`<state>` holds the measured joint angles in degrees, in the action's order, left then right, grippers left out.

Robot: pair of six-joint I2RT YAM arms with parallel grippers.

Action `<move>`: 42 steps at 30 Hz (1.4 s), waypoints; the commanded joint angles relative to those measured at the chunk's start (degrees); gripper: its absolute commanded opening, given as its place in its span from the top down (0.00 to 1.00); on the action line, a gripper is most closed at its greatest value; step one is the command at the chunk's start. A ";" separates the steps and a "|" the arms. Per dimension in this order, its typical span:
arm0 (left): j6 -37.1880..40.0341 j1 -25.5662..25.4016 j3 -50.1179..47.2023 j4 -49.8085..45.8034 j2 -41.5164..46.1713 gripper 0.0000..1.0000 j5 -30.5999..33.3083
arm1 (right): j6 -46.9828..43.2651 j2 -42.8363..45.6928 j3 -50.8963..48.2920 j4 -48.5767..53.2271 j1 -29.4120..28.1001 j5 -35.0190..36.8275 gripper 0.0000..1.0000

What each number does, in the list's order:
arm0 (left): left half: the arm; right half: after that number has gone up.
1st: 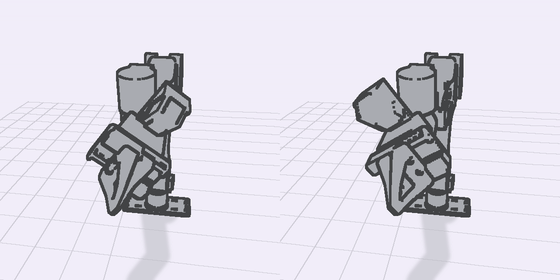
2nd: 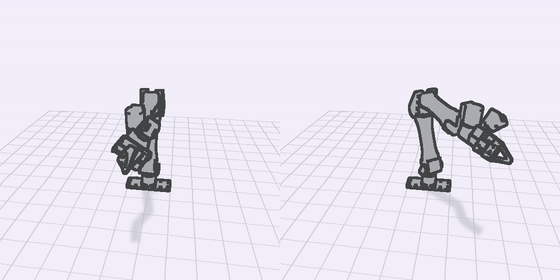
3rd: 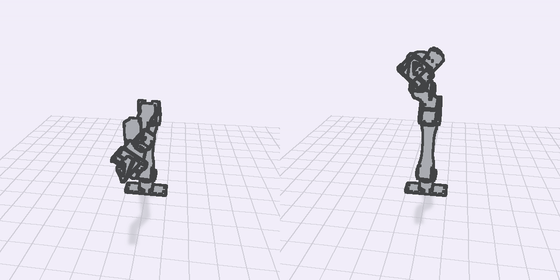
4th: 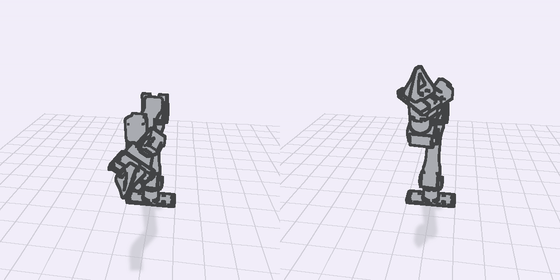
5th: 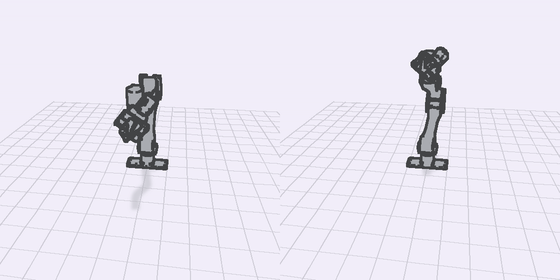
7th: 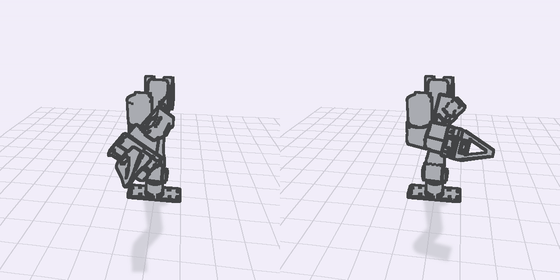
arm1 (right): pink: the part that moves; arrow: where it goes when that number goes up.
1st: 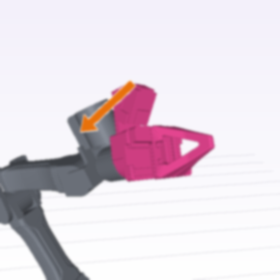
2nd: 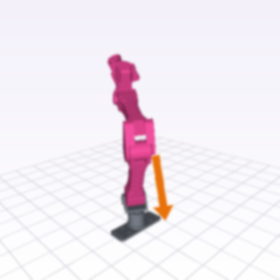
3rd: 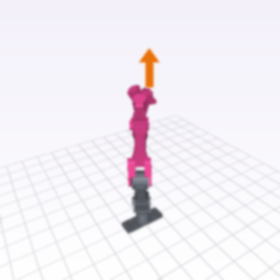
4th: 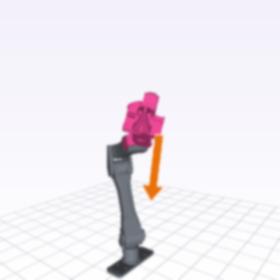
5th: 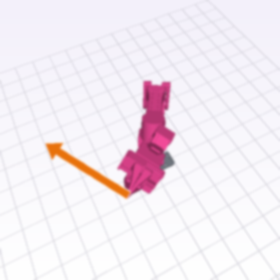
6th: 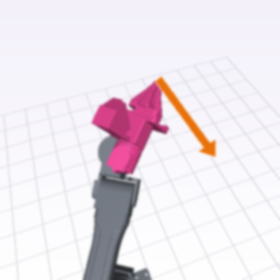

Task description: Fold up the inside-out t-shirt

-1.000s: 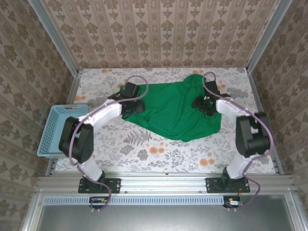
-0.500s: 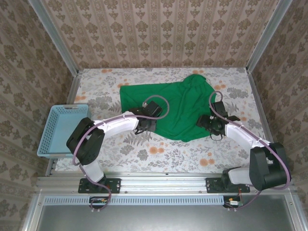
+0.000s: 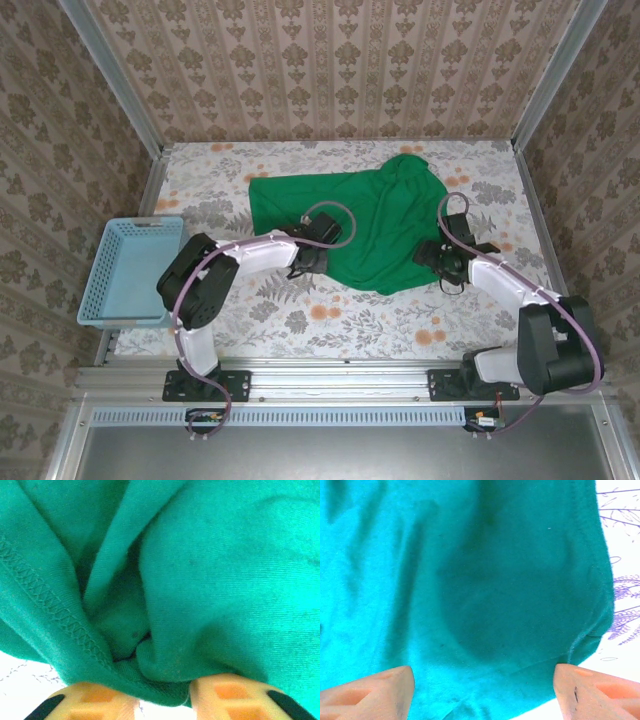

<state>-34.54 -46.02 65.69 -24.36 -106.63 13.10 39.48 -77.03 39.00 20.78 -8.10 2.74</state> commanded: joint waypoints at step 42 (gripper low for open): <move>7.57 24.22 -3.53 2.34 26.00 1.00 -18.64 | -11.29 5.37 19.87 16.87 2.75 11.24 1.00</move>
<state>-29.45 -24.58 55.51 -21.96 -73.14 -3.33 31.20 -67.66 55.07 36.27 -5.50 14.63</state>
